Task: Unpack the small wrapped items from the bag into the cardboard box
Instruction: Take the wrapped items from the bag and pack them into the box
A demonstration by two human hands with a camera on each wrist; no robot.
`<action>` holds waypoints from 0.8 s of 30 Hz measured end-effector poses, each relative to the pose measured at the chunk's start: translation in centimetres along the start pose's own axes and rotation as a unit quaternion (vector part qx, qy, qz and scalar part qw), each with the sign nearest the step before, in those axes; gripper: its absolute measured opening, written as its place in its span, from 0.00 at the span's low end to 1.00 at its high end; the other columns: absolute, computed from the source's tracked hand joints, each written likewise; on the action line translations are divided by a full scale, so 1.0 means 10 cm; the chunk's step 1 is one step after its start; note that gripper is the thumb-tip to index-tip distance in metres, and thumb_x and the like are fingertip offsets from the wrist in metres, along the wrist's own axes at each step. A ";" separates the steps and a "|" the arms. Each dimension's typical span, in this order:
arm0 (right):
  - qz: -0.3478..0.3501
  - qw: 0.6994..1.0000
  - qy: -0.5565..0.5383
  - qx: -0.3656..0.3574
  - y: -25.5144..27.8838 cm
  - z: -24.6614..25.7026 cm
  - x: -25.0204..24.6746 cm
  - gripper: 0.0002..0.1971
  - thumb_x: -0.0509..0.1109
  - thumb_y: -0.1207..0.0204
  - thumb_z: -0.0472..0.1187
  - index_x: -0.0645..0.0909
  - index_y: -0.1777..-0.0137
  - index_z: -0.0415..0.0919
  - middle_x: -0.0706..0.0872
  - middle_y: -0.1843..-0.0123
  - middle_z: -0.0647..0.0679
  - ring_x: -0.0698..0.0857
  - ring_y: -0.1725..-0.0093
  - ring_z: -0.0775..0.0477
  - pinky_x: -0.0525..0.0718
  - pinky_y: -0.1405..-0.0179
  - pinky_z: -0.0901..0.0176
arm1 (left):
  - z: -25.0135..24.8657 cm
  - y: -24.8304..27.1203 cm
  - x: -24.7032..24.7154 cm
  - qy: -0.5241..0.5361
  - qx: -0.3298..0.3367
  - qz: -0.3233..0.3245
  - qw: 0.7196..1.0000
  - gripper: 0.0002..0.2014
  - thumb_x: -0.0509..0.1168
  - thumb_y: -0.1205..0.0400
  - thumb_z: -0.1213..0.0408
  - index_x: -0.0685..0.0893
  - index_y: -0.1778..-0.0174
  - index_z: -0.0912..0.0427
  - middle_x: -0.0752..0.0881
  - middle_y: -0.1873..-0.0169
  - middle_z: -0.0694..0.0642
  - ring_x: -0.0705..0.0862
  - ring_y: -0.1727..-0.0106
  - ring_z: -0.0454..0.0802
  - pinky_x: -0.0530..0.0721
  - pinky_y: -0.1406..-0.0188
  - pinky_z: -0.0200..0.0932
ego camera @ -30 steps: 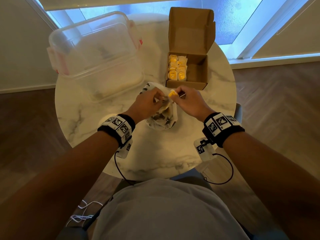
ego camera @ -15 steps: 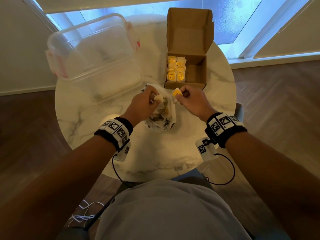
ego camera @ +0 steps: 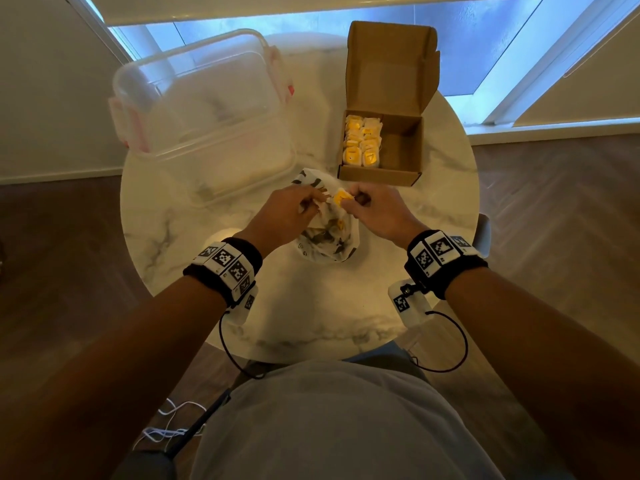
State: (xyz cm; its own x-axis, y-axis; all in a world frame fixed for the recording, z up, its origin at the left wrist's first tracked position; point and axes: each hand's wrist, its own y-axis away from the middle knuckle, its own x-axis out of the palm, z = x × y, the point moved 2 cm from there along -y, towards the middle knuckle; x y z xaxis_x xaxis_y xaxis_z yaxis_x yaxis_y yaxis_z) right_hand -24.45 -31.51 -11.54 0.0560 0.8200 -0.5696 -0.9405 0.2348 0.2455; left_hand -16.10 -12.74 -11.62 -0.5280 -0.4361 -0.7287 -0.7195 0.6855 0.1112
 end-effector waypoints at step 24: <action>0.058 0.997 -0.003 -0.051 0.02 0.13 -0.11 0.10 0.85 0.32 0.42 0.93 0.51 0.51 0.93 0.59 0.59 0.89 0.56 0.62 0.82 0.51 0.73 | -0.14 -0.09 -0.14 -0.042 0.102 0.028 0.993 0.13 0.75 0.21 0.63 0.90 0.41 0.58 0.87 0.57 0.52 0.80 0.59 0.42 0.71 0.60 0.18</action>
State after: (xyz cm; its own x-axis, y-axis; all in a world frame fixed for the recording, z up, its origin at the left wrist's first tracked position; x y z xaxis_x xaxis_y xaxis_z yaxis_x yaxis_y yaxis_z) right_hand -24.20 -31.68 -9.82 -0.0539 0.8416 -0.5374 -0.9702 0.0833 0.2277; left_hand -15.36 -13.60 -9.75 -0.5182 -0.3495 -0.7806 -0.5790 0.8151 0.0195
